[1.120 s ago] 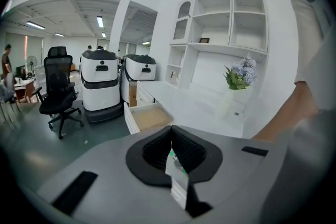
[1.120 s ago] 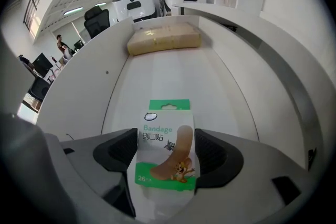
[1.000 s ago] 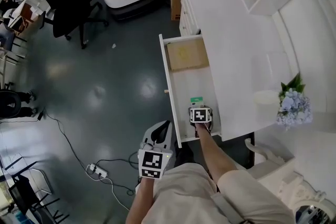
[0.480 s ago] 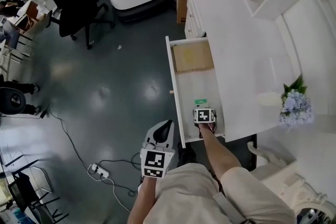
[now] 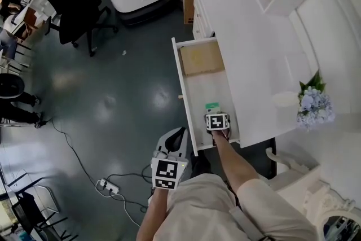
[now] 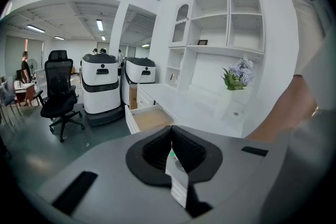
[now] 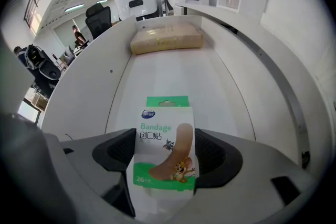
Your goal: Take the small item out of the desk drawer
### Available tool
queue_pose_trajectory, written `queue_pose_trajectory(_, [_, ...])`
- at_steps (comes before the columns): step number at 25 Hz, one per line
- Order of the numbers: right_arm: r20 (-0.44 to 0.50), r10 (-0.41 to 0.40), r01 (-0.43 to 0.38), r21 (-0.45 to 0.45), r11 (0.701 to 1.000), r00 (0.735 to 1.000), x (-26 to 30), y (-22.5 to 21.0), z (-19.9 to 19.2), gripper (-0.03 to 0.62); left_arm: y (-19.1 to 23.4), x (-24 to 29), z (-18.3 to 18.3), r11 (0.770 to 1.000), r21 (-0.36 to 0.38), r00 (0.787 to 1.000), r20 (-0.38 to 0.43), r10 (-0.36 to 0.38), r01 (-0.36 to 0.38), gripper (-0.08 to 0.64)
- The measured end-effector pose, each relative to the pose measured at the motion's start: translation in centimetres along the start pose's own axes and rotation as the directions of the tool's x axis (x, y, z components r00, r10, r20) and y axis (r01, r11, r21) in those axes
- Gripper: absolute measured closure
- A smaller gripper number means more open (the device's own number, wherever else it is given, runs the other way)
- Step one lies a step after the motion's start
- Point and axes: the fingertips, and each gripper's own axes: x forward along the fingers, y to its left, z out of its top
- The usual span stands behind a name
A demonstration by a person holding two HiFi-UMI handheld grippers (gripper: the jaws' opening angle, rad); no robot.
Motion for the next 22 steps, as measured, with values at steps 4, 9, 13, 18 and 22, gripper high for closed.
queue_pose_trajectory(4, [0.025,0.006,-0.007,0.007,1.0,1.0,-0.7,0.0,0.4,0.226,-0.5,0.1,0.0,1.0,0.02,1.0,-0.004,-0.014,0.014,0.543])
queue_pose_trajectory(9, [0.067,0.009,-0.011,0.025,1.0,0.998,-1.7,-0.4,1.1,0.225,-1.0,0.2,0.3,0.999,0.045,1.0,-0.003,-0.029,0.029,0.543])
queue_pose_trajectory(13, [0.11,0.012,-0.016,0.033,0.999,0.994,-2.8,-0.5,2.1,0.226,-1.4,0.2,0.5,0.998,0.053,0.999,-0.003,-0.038,0.038,0.543])
queue_pose_trajectory(18, [0.157,0.016,-0.024,0.052,0.998,0.987,-4.2,-0.3,3.0,0.227,-2.0,0.3,0.6,0.997,0.064,0.999,-0.001,-0.051,0.051,0.543])
queue_pose_trajectory(22, [0.205,0.037,-0.047,0.044,0.998,0.978,-5.4,0.5,3.8,0.225,-2.3,0.4,0.7,0.995,0.073,0.998,-0.003,-0.066,0.066,0.543])
